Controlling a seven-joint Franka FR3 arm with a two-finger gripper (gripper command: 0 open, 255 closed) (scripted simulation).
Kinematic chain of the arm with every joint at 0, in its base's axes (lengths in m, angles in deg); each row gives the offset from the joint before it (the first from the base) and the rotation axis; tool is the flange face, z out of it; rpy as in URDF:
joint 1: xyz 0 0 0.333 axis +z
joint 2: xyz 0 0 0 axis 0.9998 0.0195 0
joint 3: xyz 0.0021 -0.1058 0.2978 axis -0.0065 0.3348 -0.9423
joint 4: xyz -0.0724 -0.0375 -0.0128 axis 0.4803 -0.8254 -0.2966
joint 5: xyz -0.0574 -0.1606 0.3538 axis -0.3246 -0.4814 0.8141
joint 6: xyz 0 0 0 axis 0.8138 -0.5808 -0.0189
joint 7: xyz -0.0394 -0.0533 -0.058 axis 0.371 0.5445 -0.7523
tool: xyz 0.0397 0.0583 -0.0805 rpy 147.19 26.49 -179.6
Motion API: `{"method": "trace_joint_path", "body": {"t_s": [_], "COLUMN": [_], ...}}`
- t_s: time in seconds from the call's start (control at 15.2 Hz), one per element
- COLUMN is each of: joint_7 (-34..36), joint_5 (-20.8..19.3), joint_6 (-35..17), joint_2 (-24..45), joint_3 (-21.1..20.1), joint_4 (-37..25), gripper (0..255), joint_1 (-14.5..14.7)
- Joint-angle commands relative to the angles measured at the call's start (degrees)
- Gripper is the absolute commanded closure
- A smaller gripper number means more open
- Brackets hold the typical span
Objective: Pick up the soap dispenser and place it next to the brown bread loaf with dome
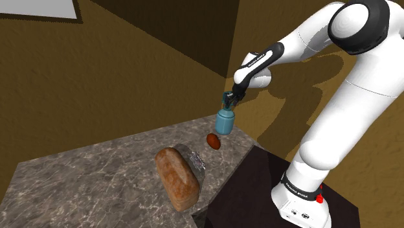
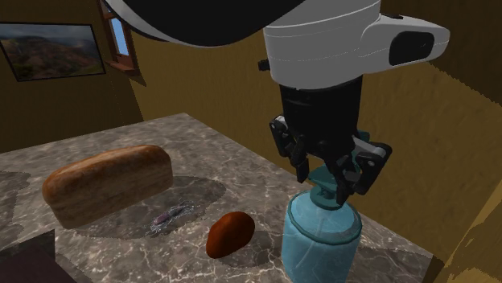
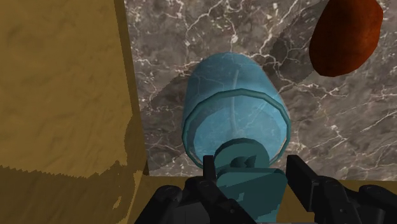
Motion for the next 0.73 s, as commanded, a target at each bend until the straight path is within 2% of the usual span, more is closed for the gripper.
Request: {"method": "trace_joint_path", "body": {"t_s": [0.0, 0.4, 0.66], "joint_7": [0.00, 0.00, 1.53], "joint_5": [0.00, 0.01, -1.95], "joint_6": [0.01, -0.01, 3.41], "joint_2": [0.02, 0.03, -2.49], "joint_3": [0.00, 0.00, -0.47], "joint_4": [0.01, 0.02, -1.04], "gripper": [255, 255, 255], "joint_1": [0.00, 0.00, -0.53]}}
